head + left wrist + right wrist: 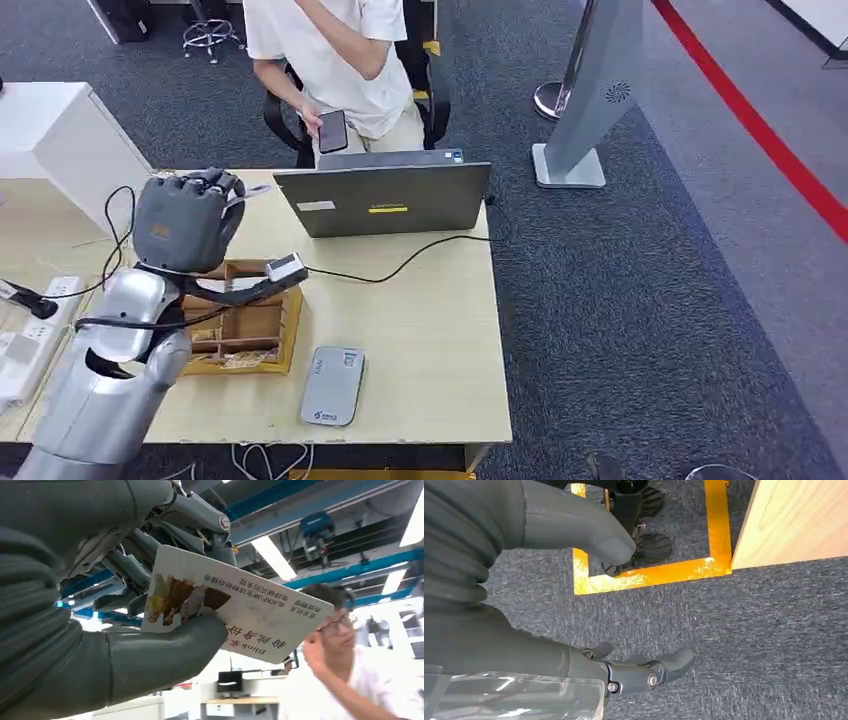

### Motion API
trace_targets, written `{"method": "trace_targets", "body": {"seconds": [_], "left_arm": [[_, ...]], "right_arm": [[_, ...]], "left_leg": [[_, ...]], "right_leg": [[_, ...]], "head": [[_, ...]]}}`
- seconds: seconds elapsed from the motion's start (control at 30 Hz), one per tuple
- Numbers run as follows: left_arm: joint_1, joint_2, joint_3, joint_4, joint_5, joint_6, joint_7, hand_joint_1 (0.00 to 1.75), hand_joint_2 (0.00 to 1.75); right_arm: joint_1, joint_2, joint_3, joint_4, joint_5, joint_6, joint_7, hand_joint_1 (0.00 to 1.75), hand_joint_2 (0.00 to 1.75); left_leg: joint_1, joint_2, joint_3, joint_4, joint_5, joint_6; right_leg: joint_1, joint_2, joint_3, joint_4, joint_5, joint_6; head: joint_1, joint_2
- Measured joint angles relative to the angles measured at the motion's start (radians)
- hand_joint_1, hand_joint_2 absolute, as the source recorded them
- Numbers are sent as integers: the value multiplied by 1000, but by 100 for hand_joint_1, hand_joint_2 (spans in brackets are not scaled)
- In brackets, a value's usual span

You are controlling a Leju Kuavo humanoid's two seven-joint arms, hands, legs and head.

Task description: Pass the card to the sensor for recognition and then transmit it.

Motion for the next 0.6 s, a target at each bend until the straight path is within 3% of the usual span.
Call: {"method": "trace_targets", "body": {"seconds": [0.3,0.6], "left_arm": [[114,-48,-114,-58,-50,-4,-4,175,175],[134,-53,-134,-71,-50,-7,-2,175,175]], "right_arm": [[14,7,-15,2,-9,-5,-2,0,175],[19,9,-17,3,-11,-6,-2,0,175]], "left_leg": [[0,0,0,0,0,0],[0,0,0,0,0,1]], "right_leg": [[0,0,0,0,-1,1],[0,0,0,0,-1,1]], "head": [[0,0],[0,0]]}}
